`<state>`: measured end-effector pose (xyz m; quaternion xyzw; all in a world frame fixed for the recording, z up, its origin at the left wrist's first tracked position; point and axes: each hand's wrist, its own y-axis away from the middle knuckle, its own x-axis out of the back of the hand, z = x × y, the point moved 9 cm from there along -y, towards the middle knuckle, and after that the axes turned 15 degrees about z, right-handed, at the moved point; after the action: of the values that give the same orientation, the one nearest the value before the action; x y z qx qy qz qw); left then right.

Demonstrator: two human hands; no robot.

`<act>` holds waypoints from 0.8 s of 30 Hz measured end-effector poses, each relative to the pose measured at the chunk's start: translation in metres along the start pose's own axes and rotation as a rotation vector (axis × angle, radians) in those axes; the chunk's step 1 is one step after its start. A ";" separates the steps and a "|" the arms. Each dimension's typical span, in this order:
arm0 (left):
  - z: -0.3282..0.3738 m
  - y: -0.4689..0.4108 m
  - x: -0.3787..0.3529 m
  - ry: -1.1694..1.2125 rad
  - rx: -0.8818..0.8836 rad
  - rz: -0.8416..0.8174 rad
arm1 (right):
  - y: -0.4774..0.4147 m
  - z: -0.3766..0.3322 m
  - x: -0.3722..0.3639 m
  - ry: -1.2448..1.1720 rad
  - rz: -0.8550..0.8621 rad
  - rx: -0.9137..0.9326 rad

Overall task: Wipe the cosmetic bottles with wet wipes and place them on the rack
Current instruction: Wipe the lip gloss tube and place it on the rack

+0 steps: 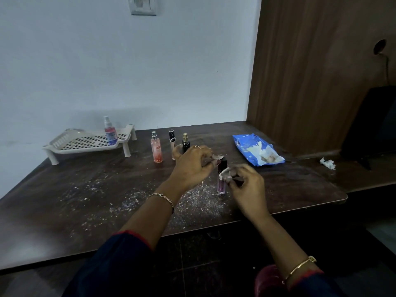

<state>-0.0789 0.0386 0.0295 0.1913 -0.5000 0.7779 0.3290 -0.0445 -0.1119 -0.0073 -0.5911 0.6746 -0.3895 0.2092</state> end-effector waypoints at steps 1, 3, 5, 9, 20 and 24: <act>0.000 -0.001 -0.001 0.001 0.004 -0.006 | 0.004 0.003 -0.001 0.029 -0.031 0.001; 0.002 -0.004 -0.001 0.009 0.014 -0.011 | 0.006 0.004 -0.001 0.066 -0.058 0.000; 0.006 -0.005 0.001 0.031 0.034 -0.006 | -0.003 -0.001 0.004 0.051 -0.020 -0.020; 0.011 -0.009 0.002 0.077 0.053 -0.007 | -0.024 -0.001 0.009 -0.089 0.092 -0.119; 0.000 -0.009 -0.007 0.208 0.231 -0.234 | 0.008 0.028 -0.009 0.009 -0.169 -0.298; 0.008 -0.012 -0.006 0.217 0.222 -0.257 | -0.008 0.017 -0.008 -0.065 -0.073 -0.327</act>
<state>-0.0666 0.0331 0.0371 0.2038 -0.3441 0.7959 0.4545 -0.0251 -0.1091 -0.0130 -0.6537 0.6999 -0.2625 0.1178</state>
